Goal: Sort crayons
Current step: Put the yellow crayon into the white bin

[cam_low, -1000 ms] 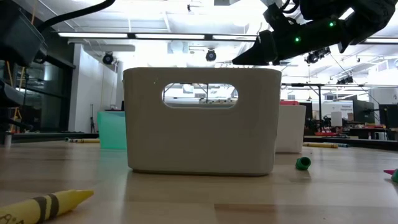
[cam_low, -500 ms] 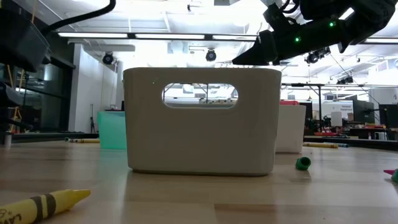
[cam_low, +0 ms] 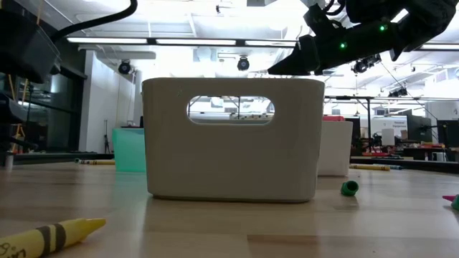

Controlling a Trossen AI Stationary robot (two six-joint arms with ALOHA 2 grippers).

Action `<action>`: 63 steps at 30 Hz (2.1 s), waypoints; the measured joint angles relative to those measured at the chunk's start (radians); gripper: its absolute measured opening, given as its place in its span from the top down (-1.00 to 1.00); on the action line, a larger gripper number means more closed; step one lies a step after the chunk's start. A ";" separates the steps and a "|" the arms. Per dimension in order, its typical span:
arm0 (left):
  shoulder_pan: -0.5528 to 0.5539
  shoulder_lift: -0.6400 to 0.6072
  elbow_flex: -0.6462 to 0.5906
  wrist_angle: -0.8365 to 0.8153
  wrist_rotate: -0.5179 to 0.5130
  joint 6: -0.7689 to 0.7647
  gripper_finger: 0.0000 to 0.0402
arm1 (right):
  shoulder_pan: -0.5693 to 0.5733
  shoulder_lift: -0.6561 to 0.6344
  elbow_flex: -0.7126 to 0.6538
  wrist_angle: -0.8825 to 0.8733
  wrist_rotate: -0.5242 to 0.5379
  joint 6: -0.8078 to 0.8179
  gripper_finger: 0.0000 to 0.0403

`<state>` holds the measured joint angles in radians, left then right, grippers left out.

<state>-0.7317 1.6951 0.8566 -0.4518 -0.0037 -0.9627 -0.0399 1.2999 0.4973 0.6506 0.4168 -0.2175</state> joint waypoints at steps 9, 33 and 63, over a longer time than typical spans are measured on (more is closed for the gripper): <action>0.055 -0.047 -0.003 0.000 -0.026 0.114 1.00 | 0.000 0.000 0.000 -0.001 0.000 0.000 0.33; 0.117 -0.225 0.000 0.010 -0.286 0.413 1.00 | 0.000 0.000 0.000 -0.020 0.000 0.000 0.33; 0.912 -0.150 -0.404 1.636 0.238 1.046 1.00 | 0.000 0.000 0.000 0.111 0.000 -0.085 0.33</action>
<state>0.1799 1.5448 0.4524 1.1844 0.2340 0.0835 -0.0399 1.3003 0.4973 0.7611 0.4168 -0.3026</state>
